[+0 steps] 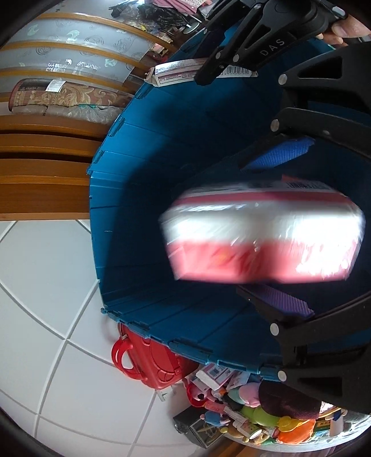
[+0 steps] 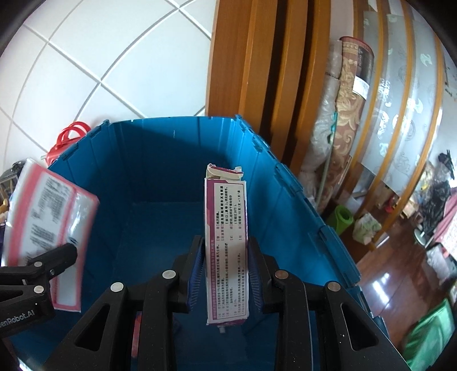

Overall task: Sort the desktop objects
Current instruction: 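Open both tools to drop the tissue pack and box into the crate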

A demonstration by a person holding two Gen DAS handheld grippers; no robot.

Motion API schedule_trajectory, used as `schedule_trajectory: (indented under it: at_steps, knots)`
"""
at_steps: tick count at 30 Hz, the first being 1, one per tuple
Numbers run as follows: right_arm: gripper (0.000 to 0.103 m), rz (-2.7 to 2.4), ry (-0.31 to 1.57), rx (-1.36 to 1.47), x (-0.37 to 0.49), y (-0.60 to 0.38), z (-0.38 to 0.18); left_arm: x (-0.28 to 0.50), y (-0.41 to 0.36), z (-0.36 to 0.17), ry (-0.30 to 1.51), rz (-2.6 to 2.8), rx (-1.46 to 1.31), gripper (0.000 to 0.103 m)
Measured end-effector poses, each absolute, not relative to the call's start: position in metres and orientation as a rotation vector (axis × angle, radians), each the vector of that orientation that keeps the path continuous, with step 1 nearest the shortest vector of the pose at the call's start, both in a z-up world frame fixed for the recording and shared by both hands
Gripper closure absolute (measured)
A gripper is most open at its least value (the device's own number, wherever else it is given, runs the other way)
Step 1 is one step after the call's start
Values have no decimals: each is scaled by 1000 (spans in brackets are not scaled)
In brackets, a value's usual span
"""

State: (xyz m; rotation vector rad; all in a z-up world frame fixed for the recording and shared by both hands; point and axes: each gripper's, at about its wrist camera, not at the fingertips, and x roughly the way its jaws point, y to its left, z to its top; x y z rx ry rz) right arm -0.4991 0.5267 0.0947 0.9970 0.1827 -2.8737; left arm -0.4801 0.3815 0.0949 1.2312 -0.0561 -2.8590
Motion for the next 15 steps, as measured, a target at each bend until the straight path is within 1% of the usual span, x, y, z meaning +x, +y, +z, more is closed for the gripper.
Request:
schedule_trajectory:
  at_steps: [2,4,6,7,8,9,10,11,12,13,15]
  knots:
    - [70,-2878,183,996,-498,527,96,-480,382,95,-64,-2856,1221,24]
    - [61,-2879,173,999,-499,529,96,-479,382,95,-64,-2854,1214,24]
    - [37,-2882,171,991,-497,529,98,-479,381,96,-63,-2853,1207,24]
    - [31,-2892,179,981,-495,529,99,-478,380,96,-62,-2851,1200,24]
    - [23,-2898,184,971,-493,528,101,-477,379,96,-60,-2852,1192,24]
    - [17,-2902,193,962,-491,527,102,-476,379,96,-60,-2852,1185,24]
    - [15,-2905,196,956,-490,527,103,-475,379,97,-57,-2856,1178,23]
    - [10,-2907,193,949,-487,527,104,-473,378,97,-55,-2862,1165,23]
    - [2,-2908,188,945,-486,528,105,-470,377,99,-56,-2866,1142,23]
    - [0,-2910,183,936,-485,529,106,-468,377,101,-55,-2864,1124,23]
    - [0,-2917,177,912,-479,530,110,-460,373,106,-29,-2877,1091,23]
